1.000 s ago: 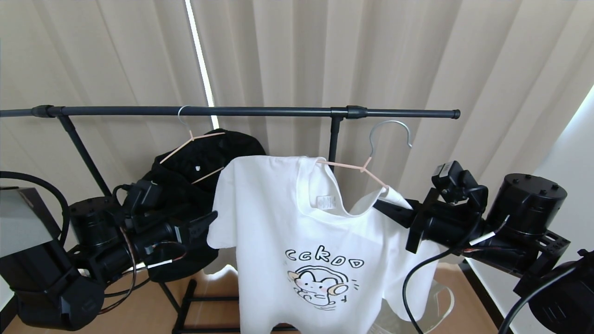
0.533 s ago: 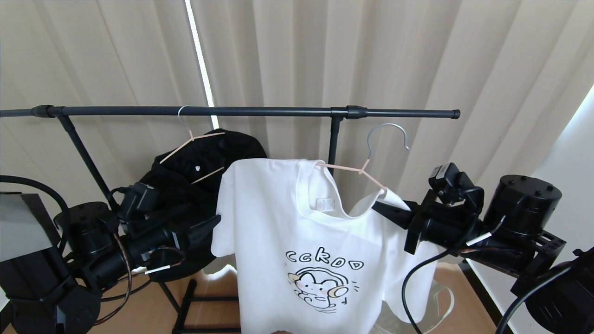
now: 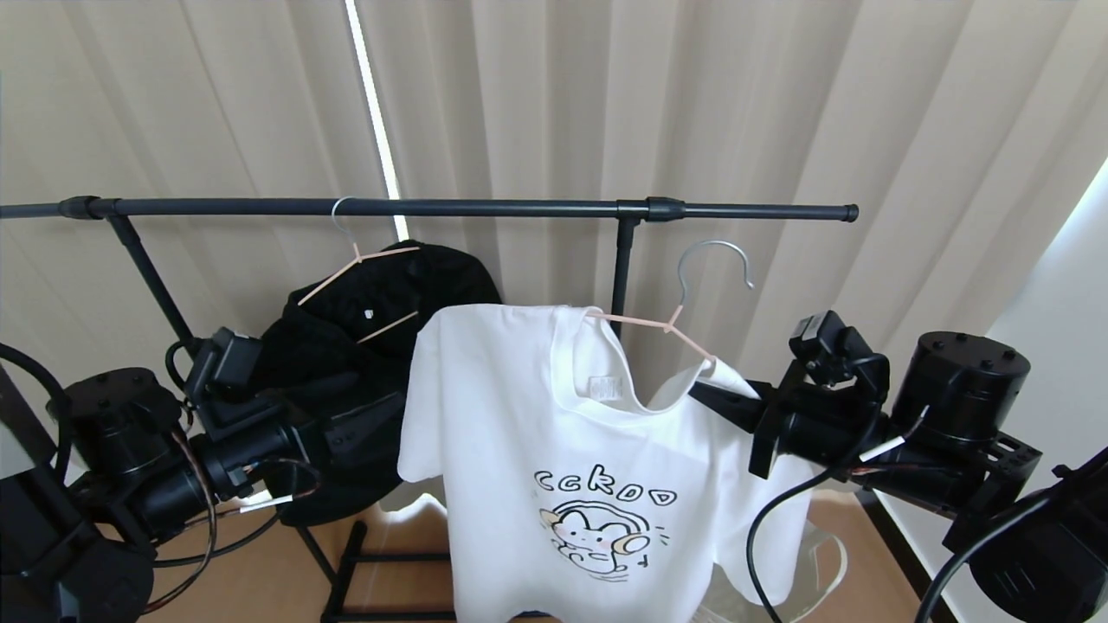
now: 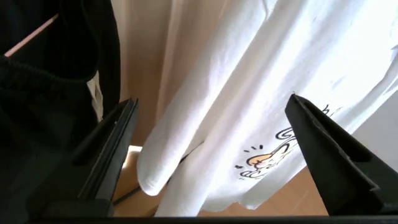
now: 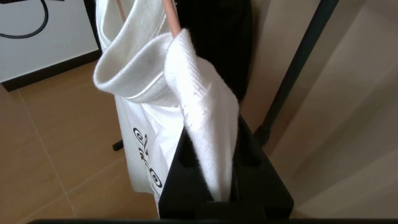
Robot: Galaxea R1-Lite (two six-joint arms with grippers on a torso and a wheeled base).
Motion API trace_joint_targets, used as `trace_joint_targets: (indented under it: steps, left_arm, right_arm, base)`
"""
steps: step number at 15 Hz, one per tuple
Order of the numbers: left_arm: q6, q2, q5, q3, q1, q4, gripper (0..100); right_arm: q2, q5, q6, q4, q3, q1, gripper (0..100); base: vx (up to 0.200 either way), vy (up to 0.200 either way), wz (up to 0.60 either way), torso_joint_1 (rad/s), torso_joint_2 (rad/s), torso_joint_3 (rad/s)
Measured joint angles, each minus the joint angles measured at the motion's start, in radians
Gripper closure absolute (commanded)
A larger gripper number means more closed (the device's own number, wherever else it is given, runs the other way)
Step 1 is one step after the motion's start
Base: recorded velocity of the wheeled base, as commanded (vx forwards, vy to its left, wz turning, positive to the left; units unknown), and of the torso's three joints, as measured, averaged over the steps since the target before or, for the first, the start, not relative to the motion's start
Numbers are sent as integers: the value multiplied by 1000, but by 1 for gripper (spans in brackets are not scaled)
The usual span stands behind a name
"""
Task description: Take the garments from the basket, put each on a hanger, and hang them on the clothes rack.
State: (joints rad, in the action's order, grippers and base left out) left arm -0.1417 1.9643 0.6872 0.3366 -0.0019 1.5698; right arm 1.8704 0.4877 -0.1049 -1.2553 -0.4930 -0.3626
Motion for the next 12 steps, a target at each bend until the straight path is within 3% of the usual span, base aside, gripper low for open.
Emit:
trace_joint_targets:
  steps: [2,4,6,10,11,12]
  left_arm:
    - [-6,-38,0,2,-1,-30,0]
    - [-7,-104,0,17,-5,-139,0]
    - [-7,-205,0,66,-7,-406,0]
    - [8,-385,-1,315,-36,-885,0]
    - [28,-416,-2,369,-51,-973,0]
    - [85,-442,-2,428,-73,-1128,0]
  right_arm:
    - [5,10,0,0,0,0,100]
    - [5,33,1,-1,4,-1,100]
    - [5,38,1,-1,9,-4,100]
    - [8,63,0,0,14,-18,100]
    - [9,66,1,0,15,-20,100]
    - [9,73,1,1,18,-26,100]
  base:
    - [0,0,0,0,0,0]
    - [0,0,0,0,0,0]
    - [0,0,0,0,0,0]
    - [0,0,0,0,0,0]
    - [0,0,0,0,0,0]
    - [0,0,0,0,0,0]
